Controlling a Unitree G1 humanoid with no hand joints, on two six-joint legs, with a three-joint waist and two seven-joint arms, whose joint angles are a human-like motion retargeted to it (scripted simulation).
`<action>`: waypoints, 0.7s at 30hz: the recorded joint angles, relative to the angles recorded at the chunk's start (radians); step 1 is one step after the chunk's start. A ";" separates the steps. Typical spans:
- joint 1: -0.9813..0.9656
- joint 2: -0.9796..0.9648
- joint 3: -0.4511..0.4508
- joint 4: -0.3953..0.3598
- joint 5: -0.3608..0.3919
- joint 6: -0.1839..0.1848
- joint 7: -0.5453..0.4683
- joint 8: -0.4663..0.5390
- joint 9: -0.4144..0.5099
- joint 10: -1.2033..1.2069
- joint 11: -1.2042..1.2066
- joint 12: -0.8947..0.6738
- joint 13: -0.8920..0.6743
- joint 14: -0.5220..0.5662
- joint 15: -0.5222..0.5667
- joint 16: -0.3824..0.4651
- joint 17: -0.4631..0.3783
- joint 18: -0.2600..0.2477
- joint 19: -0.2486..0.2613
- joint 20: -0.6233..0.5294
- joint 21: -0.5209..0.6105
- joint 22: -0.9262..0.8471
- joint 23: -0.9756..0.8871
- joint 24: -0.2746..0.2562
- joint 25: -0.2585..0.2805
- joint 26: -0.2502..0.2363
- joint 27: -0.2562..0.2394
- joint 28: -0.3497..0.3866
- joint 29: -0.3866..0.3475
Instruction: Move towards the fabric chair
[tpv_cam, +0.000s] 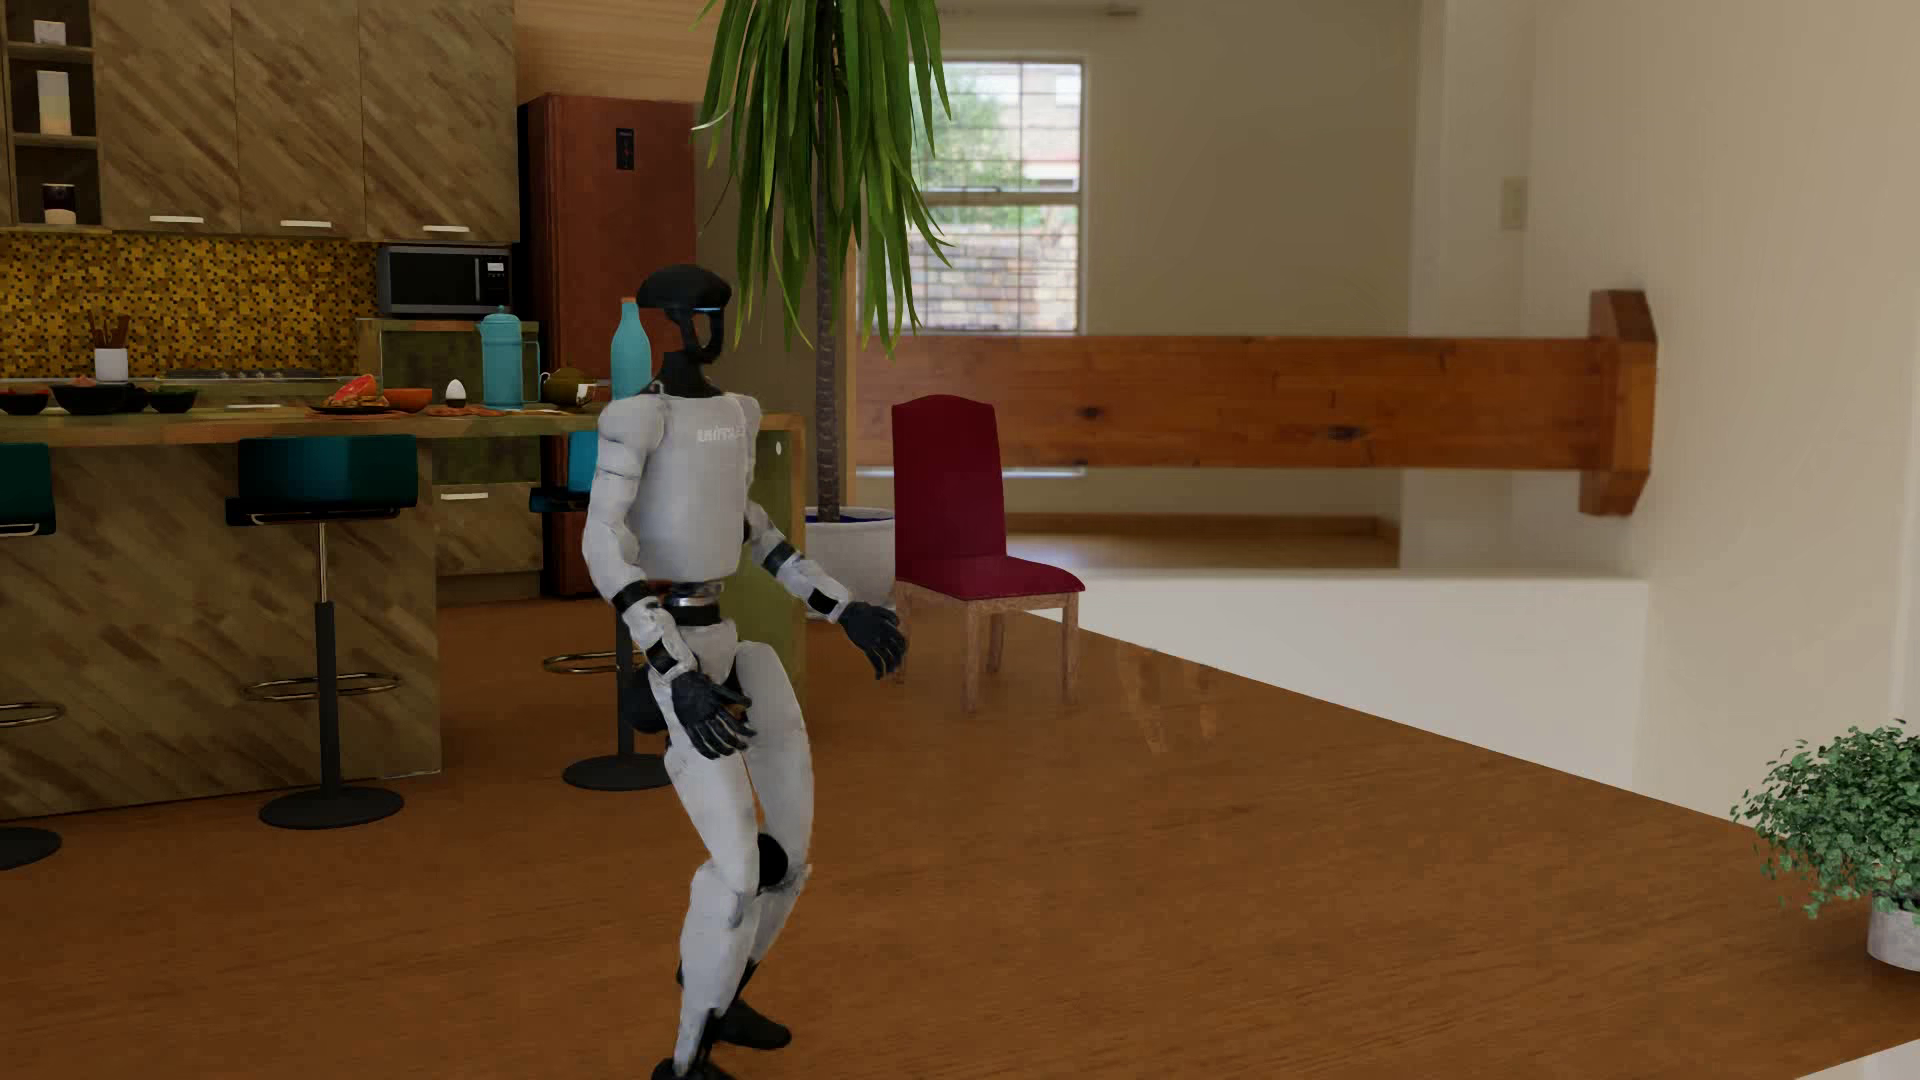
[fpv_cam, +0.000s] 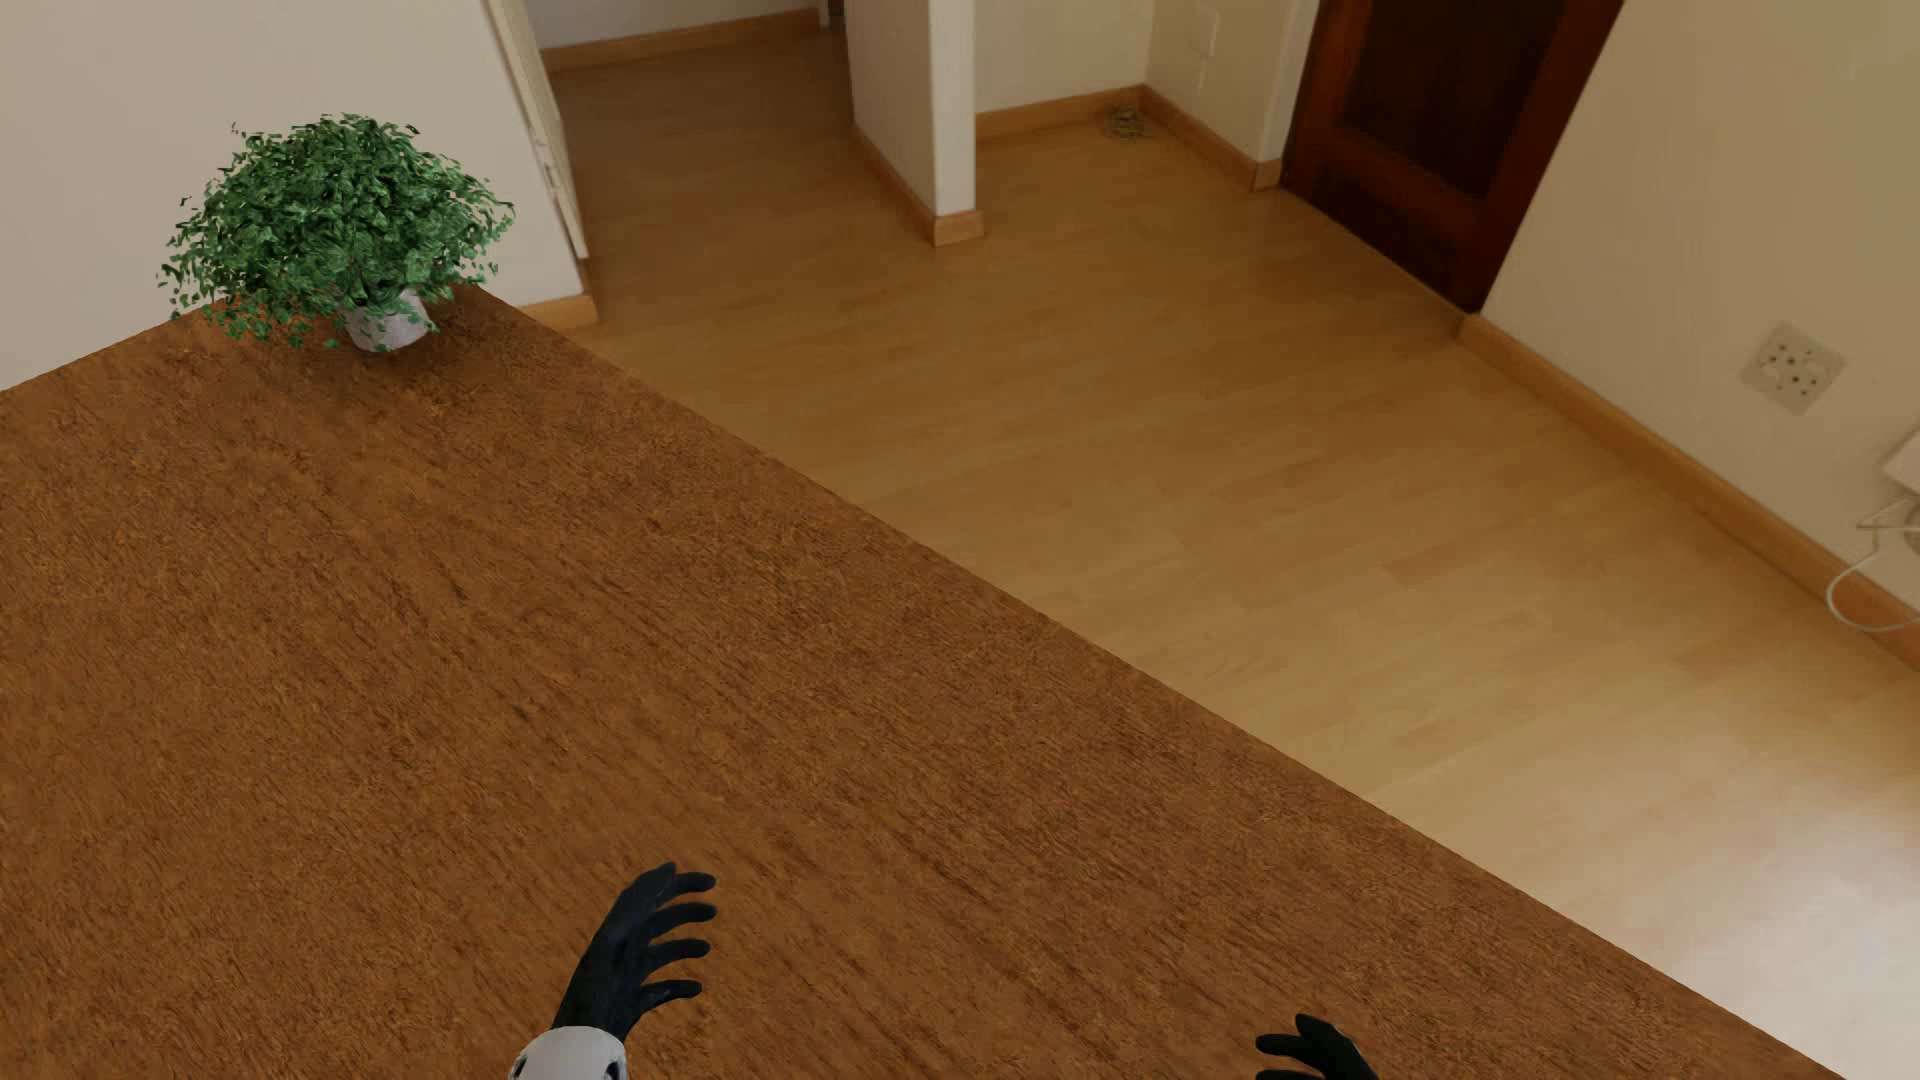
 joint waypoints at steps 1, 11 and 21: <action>-0.071 -0.061 0.041 -0.005 -0.037 -0.014 0.004 -0.008 -0.013 0.108 0.137 -0.004 0.009 -0.062 -0.133 0.008 -0.017 -0.003 0.022 0.017 0.008 0.057 0.008 0.012 0.004 -0.004 -0.004 0.000 0.006; -0.233 -0.171 0.034 0.041 -0.050 -0.071 0.032 0.045 -0.008 0.319 0.432 0.137 -0.061 -0.212 -0.243 0.035 0.000 -0.041 -0.061 -0.007 0.020 0.116 -0.049 -0.144 -0.078 0.190 -0.101 0.074 -0.128; -0.067 -0.028 0.145 0.038 -0.120 -0.037 -0.013 0.046 0.016 0.193 0.490 0.219 -0.133 -0.176 0.008 0.053 0.021 -0.026 0.045 -0.072 0.053 0.115 -0.069 -0.098 0.028 0.100 -0.103 0.113 -0.087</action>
